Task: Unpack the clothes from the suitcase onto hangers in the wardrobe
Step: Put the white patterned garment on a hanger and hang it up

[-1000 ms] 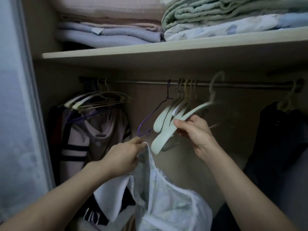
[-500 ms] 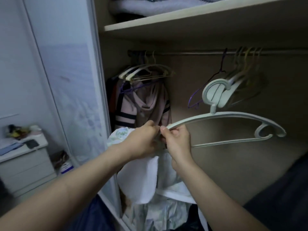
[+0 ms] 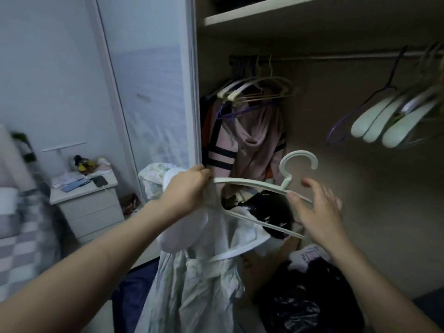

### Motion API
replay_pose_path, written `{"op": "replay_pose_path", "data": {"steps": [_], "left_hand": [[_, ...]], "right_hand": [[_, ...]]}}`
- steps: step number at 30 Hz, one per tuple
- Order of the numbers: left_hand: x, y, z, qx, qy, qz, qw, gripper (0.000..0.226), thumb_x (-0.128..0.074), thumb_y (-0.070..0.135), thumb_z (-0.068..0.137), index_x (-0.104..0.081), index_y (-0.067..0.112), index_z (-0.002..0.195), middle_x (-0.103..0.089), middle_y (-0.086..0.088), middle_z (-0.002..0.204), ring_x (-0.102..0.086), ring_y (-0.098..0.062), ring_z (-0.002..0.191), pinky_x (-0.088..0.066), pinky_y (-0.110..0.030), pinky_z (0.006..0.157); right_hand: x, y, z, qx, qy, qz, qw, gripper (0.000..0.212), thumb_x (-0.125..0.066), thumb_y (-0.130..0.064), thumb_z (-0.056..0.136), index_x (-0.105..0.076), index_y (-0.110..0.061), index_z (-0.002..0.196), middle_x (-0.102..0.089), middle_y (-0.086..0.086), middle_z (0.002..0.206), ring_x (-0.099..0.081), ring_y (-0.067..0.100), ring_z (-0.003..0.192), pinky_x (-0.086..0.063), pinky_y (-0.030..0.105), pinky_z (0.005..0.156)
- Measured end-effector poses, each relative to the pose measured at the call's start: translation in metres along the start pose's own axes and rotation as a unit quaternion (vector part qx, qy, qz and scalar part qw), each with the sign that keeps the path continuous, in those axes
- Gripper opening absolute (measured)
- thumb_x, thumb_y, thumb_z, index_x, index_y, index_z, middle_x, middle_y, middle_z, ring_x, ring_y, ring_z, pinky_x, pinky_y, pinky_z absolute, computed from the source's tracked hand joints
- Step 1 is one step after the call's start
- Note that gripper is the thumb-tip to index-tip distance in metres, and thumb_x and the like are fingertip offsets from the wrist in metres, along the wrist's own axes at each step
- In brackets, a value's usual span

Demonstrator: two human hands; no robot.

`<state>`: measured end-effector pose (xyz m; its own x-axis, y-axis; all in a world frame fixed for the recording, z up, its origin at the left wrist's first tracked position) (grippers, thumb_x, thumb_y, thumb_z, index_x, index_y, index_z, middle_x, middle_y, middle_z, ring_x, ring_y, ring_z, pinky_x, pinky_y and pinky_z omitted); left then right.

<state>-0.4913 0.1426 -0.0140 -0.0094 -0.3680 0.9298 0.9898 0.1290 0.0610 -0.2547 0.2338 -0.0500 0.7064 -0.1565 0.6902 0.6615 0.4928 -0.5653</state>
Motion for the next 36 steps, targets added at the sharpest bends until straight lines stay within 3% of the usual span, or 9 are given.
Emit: {"op": "replay_pose_path", "data": {"steps": [2, 4, 8, 11, 20, 24, 29, 34, 36], "left_hand": [[0.001, -0.007, -0.003, 0.011, -0.001, 0.003, 1.000, 0.022, -0.045, 0.003, 0.087, -0.057, 0.007, 0.105, -0.054, -0.009, 0.108, -0.057, -0.035, 0.090, -0.046, -0.044, 0.069], [0.001, -0.014, -0.007, 0.027, -0.018, 0.007, 0.999, 0.025, -0.046, 0.003, 0.086, -0.057, 0.007, 0.107, -0.052, -0.009, 0.110, -0.057, -0.035, 0.091, -0.046, -0.044, 0.070], [0.003, -0.018, -0.011, 0.043, -0.066, -0.026, 0.997, 0.038, -0.048, -0.001, 0.079, -0.057, 0.006, 0.115, -0.051, -0.011, 0.118, -0.055, -0.035, 0.103, -0.047, -0.046, 0.082], [0.007, -0.006, -0.012, 0.031, -0.065, -0.066, 0.995, 0.042, -0.045, -0.006, 0.076, -0.057, 0.003, 0.116, -0.050, -0.013, 0.118, -0.054, -0.034, 0.105, -0.045, -0.043, 0.086], [0.004, -0.006, -0.027, 0.023, -0.055, -0.082, 0.995, 0.016, -0.061, 0.023, 0.087, -0.068, 0.013, 0.097, -0.059, -0.006, 0.101, -0.058, -0.024, 0.093, -0.038, -0.027, 0.072], [0.007, -0.017, -0.034, 0.027, -0.046, 0.008, 0.999, 0.017, -0.054, 0.029, 0.091, -0.065, 0.023, 0.102, -0.057, 0.007, 0.109, -0.057, -0.018, 0.099, -0.032, -0.025, 0.066], [0.009, -0.028, -0.044, 0.012, -0.042, 0.031, 0.999, 0.013, -0.052, 0.022, 0.092, -0.063, 0.021, 0.099, -0.057, 0.006, 0.104, -0.057, -0.020, 0.093, -0.041, -0.030, 0.069], [0.002, -0.038, -0.053, -0.008, -0.038, 0.033, 0.999, 0.013, -0.055, 0.015, 0.090, -0.063, 0.017, 0.099, -0.058, 0.001, 0.104, -0.060, -0.025, 0.088, -0.043, -0.033, 0.067], [0.003, -0.045, -0.056, -0.007, -0.026, 0.041, 0.999, 0.012, -0.055, 0.011, 0.089, -0.062, 0.015, 0.098, -0.058, -0.001, 0.103, -0.060, -0.028, 0.084, -0.042, -0.033, 0.064]], "right_hand": [[-0.024, 0.006, -0.001, -0.009, -0.104, 0.073, 0.992, 0.017, -0.055, -0.027, 0.092, -0.062, -0.021, 0.105, -0.064, 0.003, 0.102, -0.055, 0.026, 0.106, -0.034, 0.021, 0.087], [-0.029, 0.001, -0.002, 0.000, -0.090, 0.125, 0.988, 0.015, -0.054, -0.016, 0.093, -0.067, -0.021, 0.088, -0.064, 0.003, 0.084, -0.060, 0.029, 0.092, -0.036, 0.018, 0.068], [-0.034, -0.024, -0.003, 0.051, -0.003, 0.034, 0.998, 0.019, -0.057, -0.020, 0.091, -0.073, -0.012, 0.098, -0.071, 0.009, 0.102, -0.064, 0.031, 0.095, -0.041, 0.031, 0.073], [-0.049, -0.056, -0.009, 0.109, -0.009, 0.041, 0.993, 0.029, -0.049, -0.033, 0.085, -0.073, -0.018, 0.086, -0.071, 0.006, 0.087, -0.067, 0.031, 0.082, -0.053, 0.040, 0.065], [-0.085, -0.089, -0.026, 0.060, -0.089, 0.191, 0.976, 0.010, -0.066, -0.024, 0.083, -0.073, -0.017, 0.081, -0.071, -0.002, 0.076, -0.064, 0.014, 0.075, -0.048, 0.028, 0.068], [-0.095, -0.084, -0.020, -0.055, -0.247, 0.413, 0.875, 0.019, -0.055, -0.010, 0.091, -0.068, -0.010, 0.078, -0.063, -0.001, 0.068, -0.058, 0.001, 0.057, -0.047, 0.016, 0.059], [-0.125, -0.041, -0.013, -0.045, -0.478, 0.191, 0.856, 0.020, -0.059, -0.017, 0.088, -0.073, -0.021, 0.075, -0.071, 0.001, 0.079, -0.063, 0.009, 0.080, -0.049, 0.024, 0.076], [-0.160, -0.022, -0.052, -0.061, -0.653, 0.206, 0.726, 0.028, -0.067, -0.034, 0.082, -0.072, -0.009, 0.095, -0.058, 0.012, 0.095, -0.049, 0.022, 0.092, -0.037, 0.028, 0.082], [-0.165, -0.026, -0.064, -0.055, -0.687, 0.178, 0.703, 0.036, -0.061, -0.037, 0.087, -0.068, -0.005, 0.103, -0.062, 0.002, 0.083, -0.055, 0.009, 0.081, -0.039, 0.016, 0.075]]}}
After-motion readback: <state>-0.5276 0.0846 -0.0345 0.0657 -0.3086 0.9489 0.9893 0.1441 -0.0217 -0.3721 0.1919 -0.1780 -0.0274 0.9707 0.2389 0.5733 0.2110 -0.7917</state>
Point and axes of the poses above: each hand's wrist, its own z-axis towards the middle knuckle, its own x-axis out of the back of the hand, y = z × x, the point moved 5 cm from there along z, towards the middle knuckle
